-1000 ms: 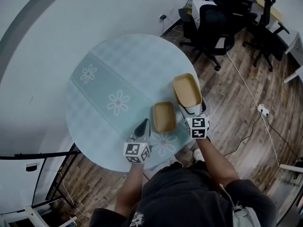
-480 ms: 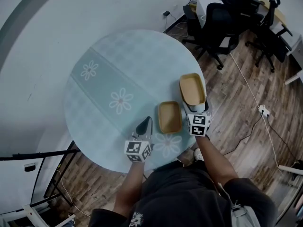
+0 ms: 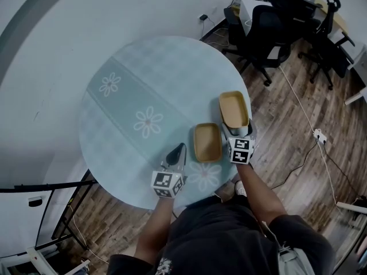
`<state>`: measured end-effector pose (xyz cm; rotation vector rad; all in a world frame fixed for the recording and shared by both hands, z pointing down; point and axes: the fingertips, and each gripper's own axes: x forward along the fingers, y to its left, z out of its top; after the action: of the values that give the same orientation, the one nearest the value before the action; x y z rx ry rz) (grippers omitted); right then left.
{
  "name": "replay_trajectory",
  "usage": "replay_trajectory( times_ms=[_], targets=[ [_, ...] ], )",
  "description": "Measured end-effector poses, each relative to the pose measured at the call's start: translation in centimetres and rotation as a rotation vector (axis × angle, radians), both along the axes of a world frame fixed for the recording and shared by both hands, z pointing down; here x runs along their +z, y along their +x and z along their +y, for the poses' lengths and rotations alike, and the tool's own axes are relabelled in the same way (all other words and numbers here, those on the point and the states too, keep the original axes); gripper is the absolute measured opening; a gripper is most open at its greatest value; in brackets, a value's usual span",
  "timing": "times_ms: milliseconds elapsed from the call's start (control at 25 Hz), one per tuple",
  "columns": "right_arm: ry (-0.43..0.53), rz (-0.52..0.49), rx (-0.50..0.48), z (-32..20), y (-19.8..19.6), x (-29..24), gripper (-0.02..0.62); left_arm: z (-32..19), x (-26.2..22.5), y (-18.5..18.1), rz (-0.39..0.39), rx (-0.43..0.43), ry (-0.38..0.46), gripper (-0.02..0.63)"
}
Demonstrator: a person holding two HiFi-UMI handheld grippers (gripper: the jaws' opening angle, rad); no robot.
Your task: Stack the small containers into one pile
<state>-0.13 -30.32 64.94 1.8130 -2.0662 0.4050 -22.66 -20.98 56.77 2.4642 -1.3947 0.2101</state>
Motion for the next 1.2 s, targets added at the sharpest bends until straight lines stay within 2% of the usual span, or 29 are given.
replay_trajectory(
  times_ms=[160,400,760,1200],
  targets=[
    [-0.008,-0.034,0.004,-0.2,-0.3,0.6,0.481,0.3,0.0,0.0,0.002,0.002,0.0,0.005],
    [-0.039,-0.004,-0.028,0.1,-0.7,0.5,0.499,1.0,-0.1,0.4,0.009,0.007,0.0,0.005],
    [-0.042,-0.037,-0.044,2.3,0.3,-0.8,0.505,2.2,-1.2,1.1,0.018,-0.015,0.02,0.005],
    [0.009,-0.019,-0.13,4.6,0.9,-4.0,0.501,5.1,-2.8,2.6,0.008,-0.054,0.037,0.005]
  ],
)
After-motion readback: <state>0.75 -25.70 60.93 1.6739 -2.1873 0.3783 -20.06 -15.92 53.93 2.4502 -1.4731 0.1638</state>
